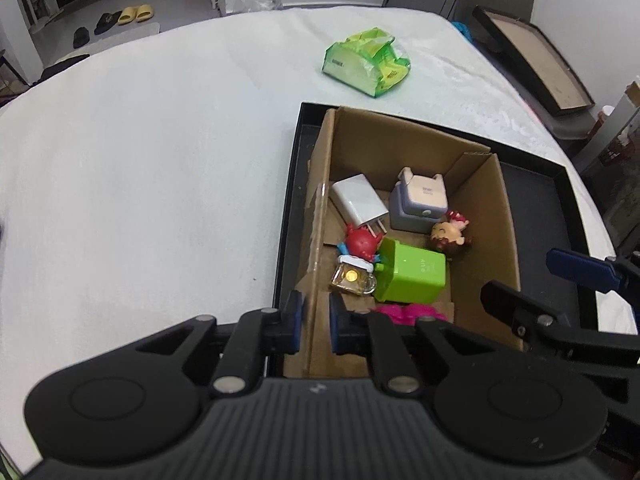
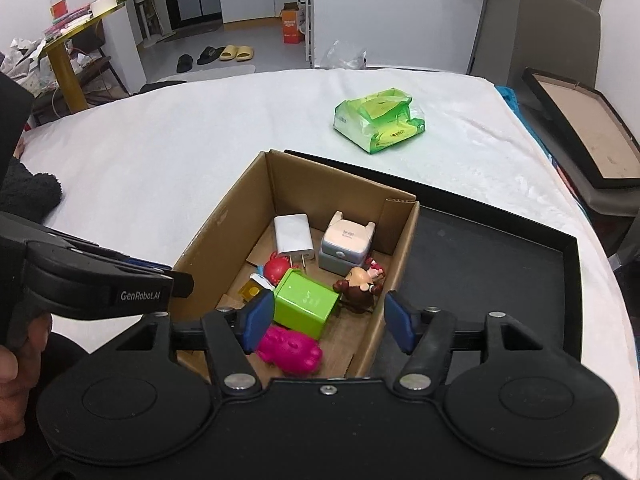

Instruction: Organize rigid objects

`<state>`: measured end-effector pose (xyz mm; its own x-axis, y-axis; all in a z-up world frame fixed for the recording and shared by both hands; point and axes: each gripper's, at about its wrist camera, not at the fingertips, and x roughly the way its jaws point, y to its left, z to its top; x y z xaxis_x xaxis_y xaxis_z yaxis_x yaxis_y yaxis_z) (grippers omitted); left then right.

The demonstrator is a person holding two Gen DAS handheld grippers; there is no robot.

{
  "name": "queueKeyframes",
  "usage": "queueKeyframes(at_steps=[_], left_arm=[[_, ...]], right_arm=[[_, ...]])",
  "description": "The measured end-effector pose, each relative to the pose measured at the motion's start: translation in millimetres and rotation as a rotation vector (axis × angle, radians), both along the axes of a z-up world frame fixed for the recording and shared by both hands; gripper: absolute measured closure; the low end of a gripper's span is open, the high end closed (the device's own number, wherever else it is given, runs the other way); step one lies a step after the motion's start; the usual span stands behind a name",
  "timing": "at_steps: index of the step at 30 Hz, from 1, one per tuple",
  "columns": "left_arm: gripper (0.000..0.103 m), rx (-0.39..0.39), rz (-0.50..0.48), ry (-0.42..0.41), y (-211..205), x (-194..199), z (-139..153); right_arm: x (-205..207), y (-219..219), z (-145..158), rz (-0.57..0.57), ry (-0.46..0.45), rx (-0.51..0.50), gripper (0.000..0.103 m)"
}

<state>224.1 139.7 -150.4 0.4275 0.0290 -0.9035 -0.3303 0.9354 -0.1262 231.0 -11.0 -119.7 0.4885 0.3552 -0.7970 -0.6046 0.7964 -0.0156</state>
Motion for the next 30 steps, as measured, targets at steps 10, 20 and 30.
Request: queueKeyframes(at_steps=[10,20,30], left_arm=[[0.088,0.024,-0.001,-0.045,-0.7,-20.6,23.4],[0.079,0.018,-0.041,-0.062,-15.1,-37.5,45.1],[0.045,0.033,-0.089,-0.087,-36.5,-50.5,84.7]], right_arm=[[-20.3,-21.6,18.1,-0.061,-0.033,0.071,0.03],[-40.6,-67.0,38.6,-0.189,-0.055,0.154,0.02],[-51.4,-106.9,56.0,-0.329,-0.039,0.239,0.0]])
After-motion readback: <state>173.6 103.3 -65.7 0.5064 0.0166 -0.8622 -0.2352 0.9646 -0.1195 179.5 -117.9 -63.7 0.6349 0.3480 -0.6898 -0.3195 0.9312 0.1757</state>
